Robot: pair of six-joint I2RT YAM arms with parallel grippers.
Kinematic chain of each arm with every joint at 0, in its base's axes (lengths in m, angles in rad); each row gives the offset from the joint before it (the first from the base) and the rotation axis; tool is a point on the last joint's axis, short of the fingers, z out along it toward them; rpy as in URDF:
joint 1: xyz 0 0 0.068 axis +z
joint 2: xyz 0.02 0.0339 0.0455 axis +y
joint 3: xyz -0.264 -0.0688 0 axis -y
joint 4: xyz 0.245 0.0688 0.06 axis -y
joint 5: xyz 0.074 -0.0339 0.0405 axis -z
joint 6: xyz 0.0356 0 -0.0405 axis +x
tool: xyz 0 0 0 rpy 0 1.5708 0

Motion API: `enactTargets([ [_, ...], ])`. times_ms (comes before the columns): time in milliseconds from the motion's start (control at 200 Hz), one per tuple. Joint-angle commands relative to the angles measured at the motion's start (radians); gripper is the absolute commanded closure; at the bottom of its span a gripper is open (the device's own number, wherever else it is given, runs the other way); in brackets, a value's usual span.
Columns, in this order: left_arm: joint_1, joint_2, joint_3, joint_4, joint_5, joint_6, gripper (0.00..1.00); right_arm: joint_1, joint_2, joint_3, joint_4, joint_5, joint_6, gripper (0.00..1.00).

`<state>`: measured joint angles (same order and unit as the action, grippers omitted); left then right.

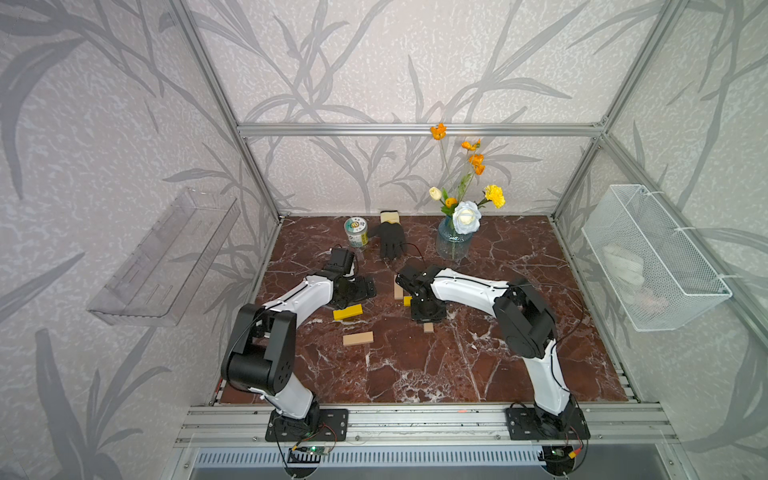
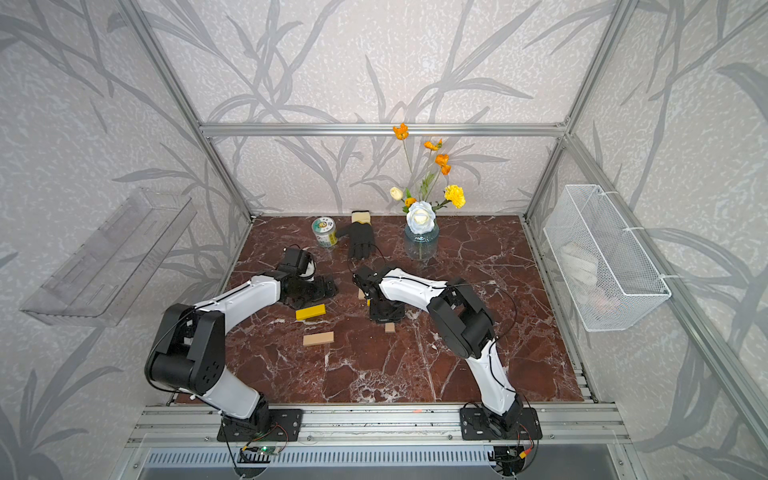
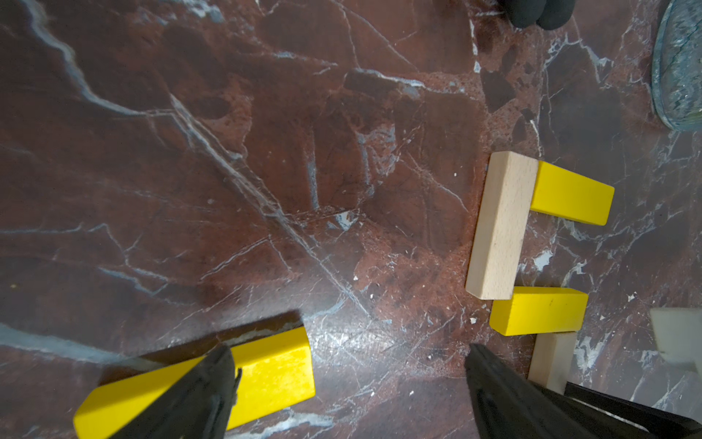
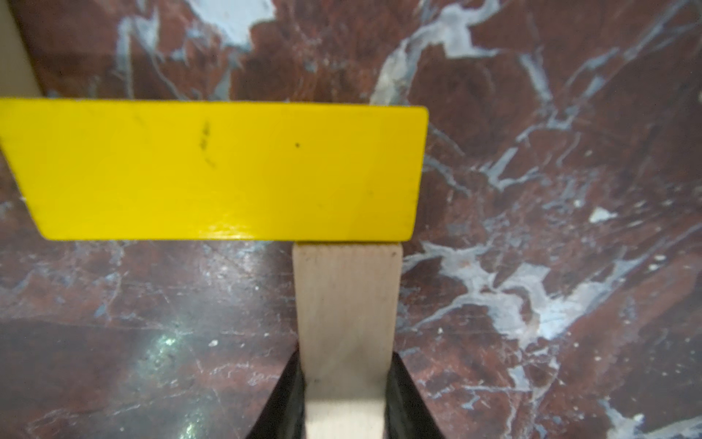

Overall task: Assemble the number 6 with building blocks
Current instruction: Assemble the building block at the center of the board.

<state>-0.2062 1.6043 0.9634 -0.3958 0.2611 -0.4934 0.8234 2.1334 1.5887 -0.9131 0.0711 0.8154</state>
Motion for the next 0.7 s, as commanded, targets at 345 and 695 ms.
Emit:
enactTargets([
  [345,0.010,0.005,-0.006,-0.017,0.011,0.026,0.04,-0.001,0.052,0.013,-0.024,-0.017,-0.016,0.78],
  [695,0.011,-0.008,-0.022,-0.017,0.009,0.009,0.03,-0.018,0.028,0.026,-0.048,-0.030,-0.037,0.23],
])
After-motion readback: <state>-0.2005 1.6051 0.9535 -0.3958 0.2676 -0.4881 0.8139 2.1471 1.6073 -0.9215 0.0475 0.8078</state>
